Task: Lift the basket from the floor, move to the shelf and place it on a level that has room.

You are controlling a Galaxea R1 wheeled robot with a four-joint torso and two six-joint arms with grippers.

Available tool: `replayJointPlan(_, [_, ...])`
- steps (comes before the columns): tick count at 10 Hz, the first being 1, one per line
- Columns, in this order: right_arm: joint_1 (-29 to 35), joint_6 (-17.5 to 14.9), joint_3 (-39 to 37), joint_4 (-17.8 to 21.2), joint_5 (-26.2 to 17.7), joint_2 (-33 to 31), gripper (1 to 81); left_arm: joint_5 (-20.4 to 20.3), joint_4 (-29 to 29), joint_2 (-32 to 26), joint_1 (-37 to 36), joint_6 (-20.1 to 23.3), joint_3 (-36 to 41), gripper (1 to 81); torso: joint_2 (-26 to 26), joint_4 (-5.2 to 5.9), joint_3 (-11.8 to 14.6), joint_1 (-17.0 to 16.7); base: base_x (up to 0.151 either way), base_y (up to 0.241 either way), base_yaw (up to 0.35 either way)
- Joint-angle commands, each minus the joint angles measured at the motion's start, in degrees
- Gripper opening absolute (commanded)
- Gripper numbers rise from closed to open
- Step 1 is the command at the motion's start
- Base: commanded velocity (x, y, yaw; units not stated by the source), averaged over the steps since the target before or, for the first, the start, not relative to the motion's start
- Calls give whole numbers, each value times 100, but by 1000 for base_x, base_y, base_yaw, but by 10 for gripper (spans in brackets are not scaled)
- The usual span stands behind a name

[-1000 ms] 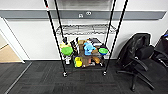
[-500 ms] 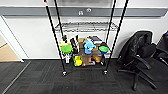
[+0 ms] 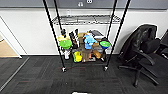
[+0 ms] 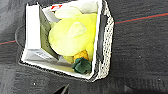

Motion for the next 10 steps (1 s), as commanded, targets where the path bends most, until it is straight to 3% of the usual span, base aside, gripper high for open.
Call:
replayJointPlan(1, [610, 7, 40, 72, -396, 25, 811, 448, 7, -88, -749, 5, 1, 811, -549, 0, 9, 354, 0, 0, 0])
replayJointPlan(8, [865, 7, 31, 186, -431, 78, 811, 667, 77, 149, -943, 5, -386, 811, -1933, 0, -77, 1222, 0, 0, 0])
replayJointPlan(10, [900, 7, -13, 283, -431, 78, 811, 667, 77, 175, -951, 5, -386, 811, -2300, 0, -556, 1452, 0, 0, 0])
